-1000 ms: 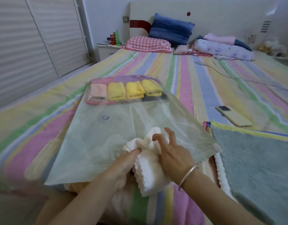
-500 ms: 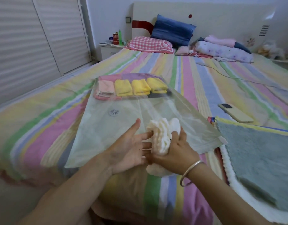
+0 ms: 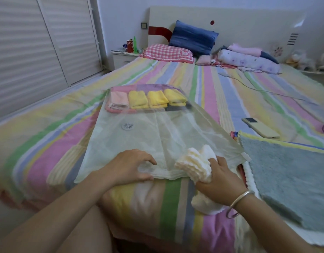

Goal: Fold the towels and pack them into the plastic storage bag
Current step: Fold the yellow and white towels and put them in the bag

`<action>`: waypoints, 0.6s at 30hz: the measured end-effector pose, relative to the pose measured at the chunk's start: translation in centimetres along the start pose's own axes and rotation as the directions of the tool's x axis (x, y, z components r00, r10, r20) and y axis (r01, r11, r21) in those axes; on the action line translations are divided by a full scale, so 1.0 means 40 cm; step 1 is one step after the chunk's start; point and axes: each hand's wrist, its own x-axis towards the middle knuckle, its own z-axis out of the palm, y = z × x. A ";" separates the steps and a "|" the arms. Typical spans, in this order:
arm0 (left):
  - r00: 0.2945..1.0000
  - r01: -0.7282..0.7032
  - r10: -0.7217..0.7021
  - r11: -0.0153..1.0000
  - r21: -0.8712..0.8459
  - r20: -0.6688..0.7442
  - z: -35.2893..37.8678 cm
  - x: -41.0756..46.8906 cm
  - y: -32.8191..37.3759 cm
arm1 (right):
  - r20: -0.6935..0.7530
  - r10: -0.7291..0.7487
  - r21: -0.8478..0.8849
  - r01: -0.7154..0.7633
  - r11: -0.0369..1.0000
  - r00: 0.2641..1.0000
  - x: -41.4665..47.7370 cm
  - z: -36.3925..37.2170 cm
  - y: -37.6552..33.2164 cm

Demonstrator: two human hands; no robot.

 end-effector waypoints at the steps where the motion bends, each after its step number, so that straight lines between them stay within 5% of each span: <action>1: 1.000 0.004 -0.004 1.000 -0.015 0.010 -0.005 -0.001 -0.003 | 0.009 -0.004 -0.003 0.004 1.000 1.000 0.000 0.001 0.002; 5: 0.997 0.057 -0.048 0.983 -0.172 0.058 -0.024 -0.004 -0.020 | 0.009 -0.045 -0.025 0.045 0.999 0.999 -0.003 0.002 0.002; 8: 0.995 0.097 -0.090 0.916 -0.390 0.035 -0.044 -0.012 -0.021 | -0.101 -0.213 0.022 0.216 0.976 0.972 -0.014 -0.003 -0.015; 11: 0.969 0.108 -0.215 0.807 -0.581 -0.119 -0.052 -0.014 -0.006 | -0.181 -0.499 0.014 0.510 0.860 0.847 -0.035 -0.029 -0.068; 15: 0.834 0.013 -0.430 0.642 -0.767 -0.345 -0.068 -0.008 0.025 | -0.048 -0.710 -0.155 0.697 0.701 0.703 -0.023 -0.024 -0.150; 18: 0.782 -0.113 -0.494 0.487 -0.866 -0.380 -0.104 -0.012 0.048 | 0.001 -0.610 -0.161 0.602 0.782 0.792 0.028 -0.013 -0.209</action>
